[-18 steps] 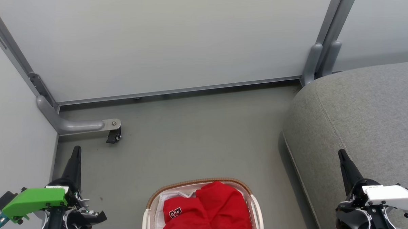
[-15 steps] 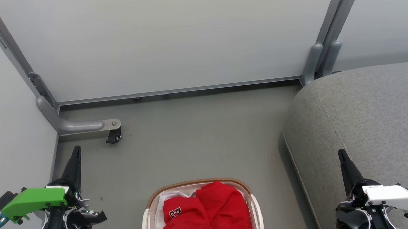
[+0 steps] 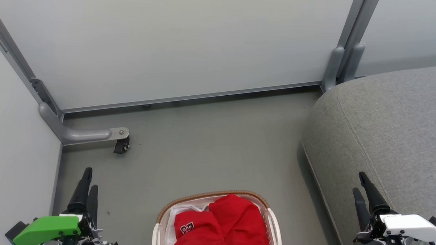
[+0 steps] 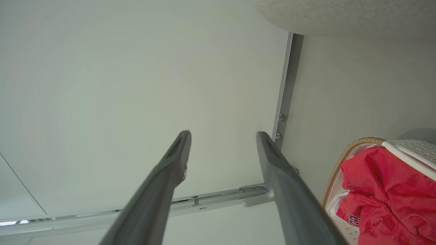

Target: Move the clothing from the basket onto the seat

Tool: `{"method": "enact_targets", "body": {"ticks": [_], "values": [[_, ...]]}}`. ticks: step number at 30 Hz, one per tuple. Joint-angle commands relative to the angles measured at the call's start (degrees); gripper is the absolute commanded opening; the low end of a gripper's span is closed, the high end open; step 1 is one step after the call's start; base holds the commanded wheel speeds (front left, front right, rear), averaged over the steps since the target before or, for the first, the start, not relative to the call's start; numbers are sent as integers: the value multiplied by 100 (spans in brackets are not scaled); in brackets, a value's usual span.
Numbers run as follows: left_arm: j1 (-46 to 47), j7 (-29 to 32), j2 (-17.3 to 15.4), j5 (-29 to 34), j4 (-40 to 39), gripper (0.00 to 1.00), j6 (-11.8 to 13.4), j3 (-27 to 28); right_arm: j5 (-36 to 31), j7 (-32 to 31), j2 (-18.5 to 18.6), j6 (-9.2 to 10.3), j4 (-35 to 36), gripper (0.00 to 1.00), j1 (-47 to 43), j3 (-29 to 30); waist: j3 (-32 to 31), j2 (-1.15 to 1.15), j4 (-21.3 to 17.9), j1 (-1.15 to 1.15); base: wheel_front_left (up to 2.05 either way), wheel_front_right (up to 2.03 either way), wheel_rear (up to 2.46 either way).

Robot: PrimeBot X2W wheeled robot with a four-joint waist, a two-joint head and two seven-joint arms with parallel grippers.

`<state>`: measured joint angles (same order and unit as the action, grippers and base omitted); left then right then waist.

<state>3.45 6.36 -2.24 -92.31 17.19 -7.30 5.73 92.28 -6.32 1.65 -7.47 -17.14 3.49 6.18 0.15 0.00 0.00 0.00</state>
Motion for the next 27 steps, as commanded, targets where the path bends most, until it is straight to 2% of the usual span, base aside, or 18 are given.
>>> {"method": "enact_targets", "body": {"ticks": [1,7,15,27], "values": [[82,-81,-10,20,-96,100,-6,-81,-40,73,36,0,85,100,48,-31,-5,0,1,0,0,0,0],[52,-253,-16,102,-131,100,-8,-272,-200,245,45,0,67,100,1,-36,-18,0,4,0,0,0,0],[46,-462,-23,485,-174,100,-9,-419,-739,456,56,-1,48,100,3,120,-29,0,11,0,0,0,0],[74,-751,-33,1812,-452,100,83,-542,-2508,745,71,-1,504,100,-65,217,-30,0,33,0,0,0,0]]}}
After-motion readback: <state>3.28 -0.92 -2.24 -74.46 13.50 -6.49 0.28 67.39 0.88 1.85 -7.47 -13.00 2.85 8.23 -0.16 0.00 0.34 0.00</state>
